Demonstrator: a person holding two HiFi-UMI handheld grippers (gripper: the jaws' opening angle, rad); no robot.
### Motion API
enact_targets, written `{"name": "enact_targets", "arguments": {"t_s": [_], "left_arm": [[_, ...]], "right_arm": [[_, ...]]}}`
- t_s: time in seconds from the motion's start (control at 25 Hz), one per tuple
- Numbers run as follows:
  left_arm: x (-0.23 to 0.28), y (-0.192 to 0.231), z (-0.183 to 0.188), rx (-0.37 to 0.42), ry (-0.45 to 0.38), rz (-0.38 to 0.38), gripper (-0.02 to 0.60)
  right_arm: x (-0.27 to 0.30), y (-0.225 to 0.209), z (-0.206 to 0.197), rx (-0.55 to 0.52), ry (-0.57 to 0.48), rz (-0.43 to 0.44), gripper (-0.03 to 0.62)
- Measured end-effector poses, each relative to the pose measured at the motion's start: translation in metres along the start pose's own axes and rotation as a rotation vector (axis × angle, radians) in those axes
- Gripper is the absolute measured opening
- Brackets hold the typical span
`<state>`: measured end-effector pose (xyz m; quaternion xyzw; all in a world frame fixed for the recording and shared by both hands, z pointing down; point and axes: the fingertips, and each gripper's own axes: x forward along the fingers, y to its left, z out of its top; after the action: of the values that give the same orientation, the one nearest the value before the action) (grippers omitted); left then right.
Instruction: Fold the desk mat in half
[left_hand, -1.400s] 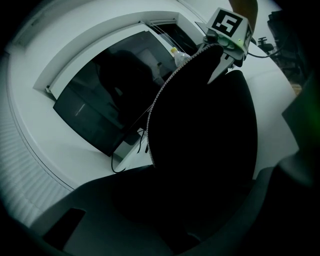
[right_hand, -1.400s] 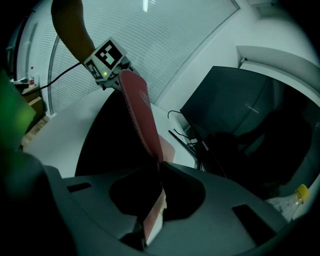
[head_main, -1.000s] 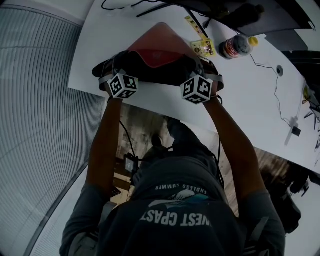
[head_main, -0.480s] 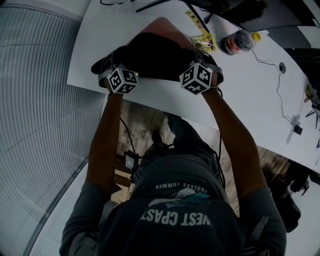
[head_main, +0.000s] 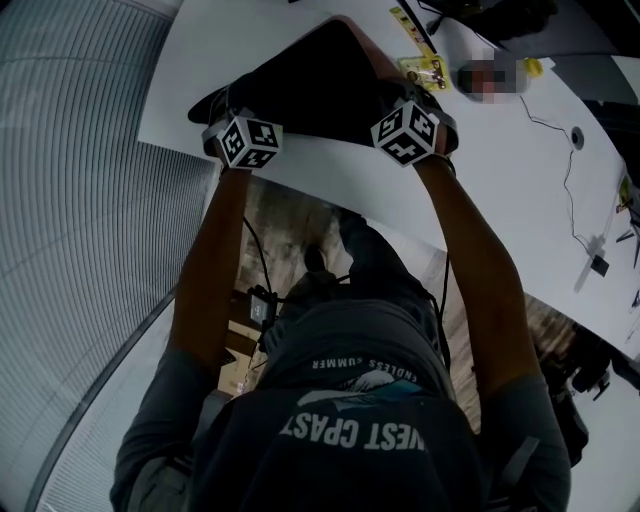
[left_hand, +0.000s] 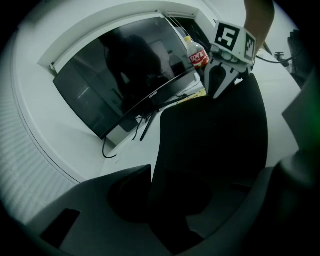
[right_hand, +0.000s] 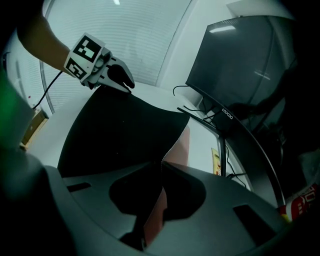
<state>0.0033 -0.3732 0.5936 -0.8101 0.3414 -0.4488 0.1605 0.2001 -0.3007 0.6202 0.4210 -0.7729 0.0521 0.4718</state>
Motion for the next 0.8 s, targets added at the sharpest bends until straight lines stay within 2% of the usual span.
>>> {"name": "enact_targets", "arguments": {"t_s": [0.24,0.56,0.8], "left_arm": [[-0.012,0.004,0.005,-0.014,-0.038,-0.012,0.078],[-0.036,0.009,-0.005,-0.032,-0.064,0.005,0.078],[-0.059,0.016,-0.021,-0.061,-0.061,0.018,0.078]], "right_arm": [[0.014,-0.021,0.007,-0.034,0.028,0.001,0.057],[0.03,-0.04,0.017,-0.127,0.066,-0.053,0.058],[0.03,-0.045,0.014,-0.11,0.14,-0.05,0.107]]}}
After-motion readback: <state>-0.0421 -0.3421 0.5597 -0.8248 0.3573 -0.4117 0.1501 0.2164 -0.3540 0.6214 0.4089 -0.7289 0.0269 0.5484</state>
